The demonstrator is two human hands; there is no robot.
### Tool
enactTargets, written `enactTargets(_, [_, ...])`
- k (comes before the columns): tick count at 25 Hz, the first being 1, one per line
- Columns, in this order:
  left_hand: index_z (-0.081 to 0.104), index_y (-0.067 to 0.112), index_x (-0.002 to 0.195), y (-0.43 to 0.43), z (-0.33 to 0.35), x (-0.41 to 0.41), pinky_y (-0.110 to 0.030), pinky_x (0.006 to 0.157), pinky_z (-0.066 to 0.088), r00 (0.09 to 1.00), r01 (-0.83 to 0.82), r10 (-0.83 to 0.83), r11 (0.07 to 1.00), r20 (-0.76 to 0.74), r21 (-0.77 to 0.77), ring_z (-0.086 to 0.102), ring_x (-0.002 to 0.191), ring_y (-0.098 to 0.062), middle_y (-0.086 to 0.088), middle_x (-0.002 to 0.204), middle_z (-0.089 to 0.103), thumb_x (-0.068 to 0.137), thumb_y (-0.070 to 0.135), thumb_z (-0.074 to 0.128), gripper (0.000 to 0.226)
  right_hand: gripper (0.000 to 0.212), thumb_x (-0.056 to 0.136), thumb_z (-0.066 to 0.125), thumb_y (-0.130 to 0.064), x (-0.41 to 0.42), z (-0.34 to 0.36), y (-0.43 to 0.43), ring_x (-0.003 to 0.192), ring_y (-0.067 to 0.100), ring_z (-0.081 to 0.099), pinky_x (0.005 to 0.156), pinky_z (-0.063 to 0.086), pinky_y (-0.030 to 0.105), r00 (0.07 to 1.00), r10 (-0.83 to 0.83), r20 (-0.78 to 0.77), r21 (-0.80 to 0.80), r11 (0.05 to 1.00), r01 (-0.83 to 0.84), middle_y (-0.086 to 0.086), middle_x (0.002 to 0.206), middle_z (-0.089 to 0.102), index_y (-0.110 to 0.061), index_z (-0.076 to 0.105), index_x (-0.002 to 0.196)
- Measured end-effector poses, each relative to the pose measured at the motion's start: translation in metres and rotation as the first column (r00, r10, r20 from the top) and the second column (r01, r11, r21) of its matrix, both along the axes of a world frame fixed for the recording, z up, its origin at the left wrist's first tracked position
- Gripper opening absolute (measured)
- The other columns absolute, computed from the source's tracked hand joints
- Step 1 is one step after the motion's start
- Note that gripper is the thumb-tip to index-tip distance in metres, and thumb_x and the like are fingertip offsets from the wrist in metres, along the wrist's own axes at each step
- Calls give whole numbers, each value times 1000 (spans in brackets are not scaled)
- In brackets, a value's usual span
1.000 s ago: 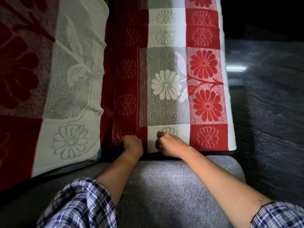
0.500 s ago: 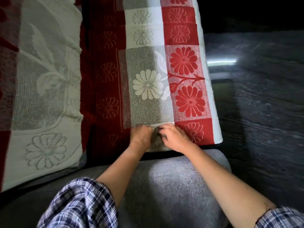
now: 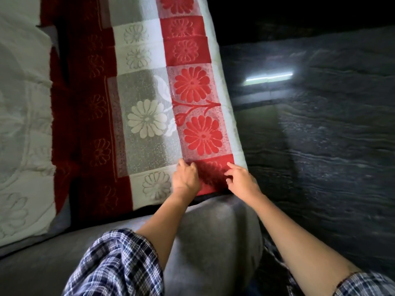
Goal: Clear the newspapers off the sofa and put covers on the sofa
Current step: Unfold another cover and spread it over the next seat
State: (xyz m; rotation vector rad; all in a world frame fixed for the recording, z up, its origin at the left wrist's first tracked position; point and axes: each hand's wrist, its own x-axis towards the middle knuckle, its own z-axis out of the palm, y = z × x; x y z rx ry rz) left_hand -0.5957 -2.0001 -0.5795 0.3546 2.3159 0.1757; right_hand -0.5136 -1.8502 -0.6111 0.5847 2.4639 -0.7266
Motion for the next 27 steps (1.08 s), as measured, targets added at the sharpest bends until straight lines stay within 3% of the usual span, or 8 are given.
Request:
enactTargets(4, [44, 10, 136, 66, 4, 14, -34, 113, 24, 885, -466, 420, 797, 202, 385, 29, 139, -27, -11, 148, 34, 95, 43, 41, 53, 44, 95, 48, -19, -12, -4, 29, 130, 18, 41, 105, 31, 25, 996, -75, -41, -182, 981, 67, 4, 151, 33, -19, 43, 139])
enactTargets(6, [33, 20, 144, 91, 2, 27, -40, 117, 16, 654, -752, 587, 573, 477, 326, 24, 141, -24, -5, 152, 27, 82, 77, 24, 85, 47, 98, 43, -28, -11, -5, 41, 131, 20, 41, 105, 29, 25, 994, -97, 56, -313, 943, 109, 4, 148, 37, -20, 34, 144])
enactTargets(9, [31, 29, 144, 102, -58, 57, -47, 114, 24, 373, -927, 703, 302, 606, 220, 35, 136, -26, -6, 150, 33, 41, 103, 16, 127, 49, 99, 34, -40, 0, -11, 56, 130, 31, 41, 107, 30, 31, 958, -196, 208, -277, 928, 250, 14, 142, 45, -10, 49, 134])
enactTargets(12, [33, 17, 143, 114, 17, 57, -38, 115, 23, 219, -974, 700, 114, 680, 197, 35, 135, -24, -4, 146, 36, 81, 80, 16, 90, 72, 91, 26, -63, 6, -6, 63, 132, 27, 40, 110, 30, 37, 795, -482, 369, -401, 689, 604, 11, 139, 49, -9, 50, 133])
enactTargets(14, [23, 13, 146, 116, 44, 59, -33, 112, 18, 252, -958, 649, 65, 718, 278, 26, 139, -20, 1, 146, 30, 97, 52, 9, 64, 76, 91, 20, -64, 2, 8, 64, 138, 22, 31, 112, 21, 38, 722, -557, 410, -506, 520, 688, 3, 141, 44, -11, 38, 142])
enactTargets(16, [16, 16, 148, 118, 56, 61, -35, 113, 15, 288, -941, 621, 44, 729, 335, 21, 141, -20, -2, 153, 21, 98, 48, 5, 60, 73, 93, 14, -62, -2, 26, 63, 141, 21, 25, 114, 17, 42, 714, -551, 432, -591, 426, 685, 0, 151, 32, -15, 30, 146])
enactTargets(23, [10, 19, 149, 120, 133, 83, -39, 115, 12, 374, -853, 587, -86, 718, 514, 17, 143, -23, -5, 156, 14, 96, 52, 6, 63, 76, 90, 11, -67, 19, 116, 61, 133, 25, 36, 108, 28, 42, 777, -555, 298, -688, 439, 578, 6, 149, 34, -18, 38, 141])
enactTargets(27, [14, 23, 149, 130, 212, 114, -45, 117, 9, 503, -750, 575, -79, 645, 656, 18, 143, -22, -4, 156, 16, 95, 56, 7, 63, 74, 93, 7, -62, 41, 210, 76, 84, 11, 47, 69, 37, 26, 764, -630, 140, -782, 403, 476, 12, 140, 41, -14, 35, 142])
